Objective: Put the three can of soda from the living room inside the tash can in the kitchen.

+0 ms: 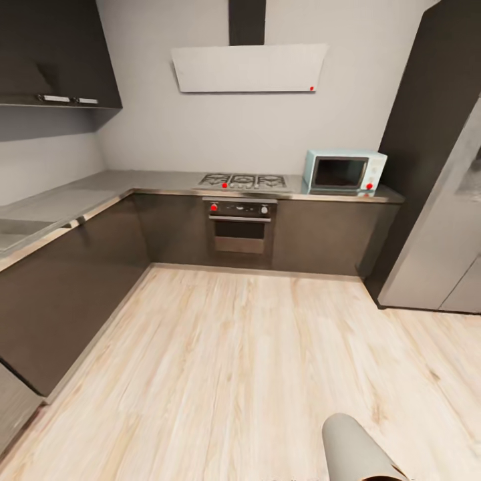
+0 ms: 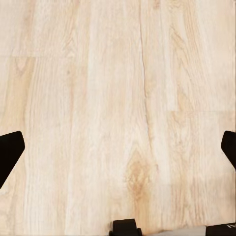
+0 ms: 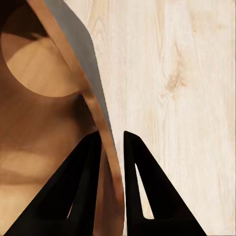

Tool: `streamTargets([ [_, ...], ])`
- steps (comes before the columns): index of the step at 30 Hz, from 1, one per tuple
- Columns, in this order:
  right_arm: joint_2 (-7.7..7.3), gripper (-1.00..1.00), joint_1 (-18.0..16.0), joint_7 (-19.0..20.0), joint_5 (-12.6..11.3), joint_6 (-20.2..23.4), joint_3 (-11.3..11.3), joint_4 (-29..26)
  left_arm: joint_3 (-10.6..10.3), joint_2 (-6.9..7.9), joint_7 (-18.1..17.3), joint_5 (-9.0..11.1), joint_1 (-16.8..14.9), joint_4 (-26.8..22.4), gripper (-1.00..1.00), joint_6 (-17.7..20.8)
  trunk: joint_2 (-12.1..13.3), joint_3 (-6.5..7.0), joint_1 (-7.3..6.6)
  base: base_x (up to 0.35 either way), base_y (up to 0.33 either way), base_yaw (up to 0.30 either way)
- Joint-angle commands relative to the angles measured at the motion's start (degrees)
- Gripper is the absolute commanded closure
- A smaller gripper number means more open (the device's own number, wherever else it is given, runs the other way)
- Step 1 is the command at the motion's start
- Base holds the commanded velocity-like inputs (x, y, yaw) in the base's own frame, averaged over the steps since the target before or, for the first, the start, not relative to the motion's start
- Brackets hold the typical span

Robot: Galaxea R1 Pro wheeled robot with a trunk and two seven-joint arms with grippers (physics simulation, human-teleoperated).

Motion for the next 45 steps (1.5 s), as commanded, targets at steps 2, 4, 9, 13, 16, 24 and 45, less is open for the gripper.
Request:
streamTargets([
  [2,0.0,1.0,-0.02,0.27,-0.29,-0.04,-0.45,-0.09,0.0,-0.01,0.0,0.0,0.0,0.0,-1.0,0.0,0.0,0.0,0.0,0.0,-0.28,-0.251],
  [4,0.0,1.0,-0.02,0.27,-0.27,-0.05,-0.47,-0.08,-0.02,0.0,0.0,0.0,0.0,0.0,-1.0,0.0,0.0,0.0,0.0,0.0,-0.281,-0.251],
  [9,0.0,1.0,-0.02,0.27,-0.28,-0.04,-0.49,-0.08,-0.31,0.03,0.0,0.0,0.0,0.01,-1.0,0.0,0.0,0.0,0.0,0.016,-0.282,-0.251],
  [13,0.0,1.0,-0.02,0.27,-0.28,-0.05,-0.49,-0.07,-0.44,0.03,0.0,0.0,0.0,0.03,-1.0,0.0,0.0,0.0,0.0,0.067,-0.282,-0.251],
  [16,-0.02,1.0,-0.04,0.27,-0.28,-0.05,-0.49,-0.07,-0.5,0.03,0.0,0.0,0.0,0.04,-1.0,0.0,0.0,0.0,0.0,0.076,-0.282,-0.251],
  [24,-0.08,1.0,-0.03,0.27,-0.3,-0.05,-0.49,-0.07,-0.6,0.03,0.0,-0.03,0.0,0.04,-1.0,0.0,0.0,0.0,0.0,0.08,-0.282,-0.251],
  [45,-0.09,1.0,-0.02,0.27,-0.28,-0.05,-0.49,-0.07,-0.68,0.03,0.0,-0.08,0.0,0.06,-1.0,0.0,0.0,0.0,0.0,0.077,-0.282,-0.251],
])
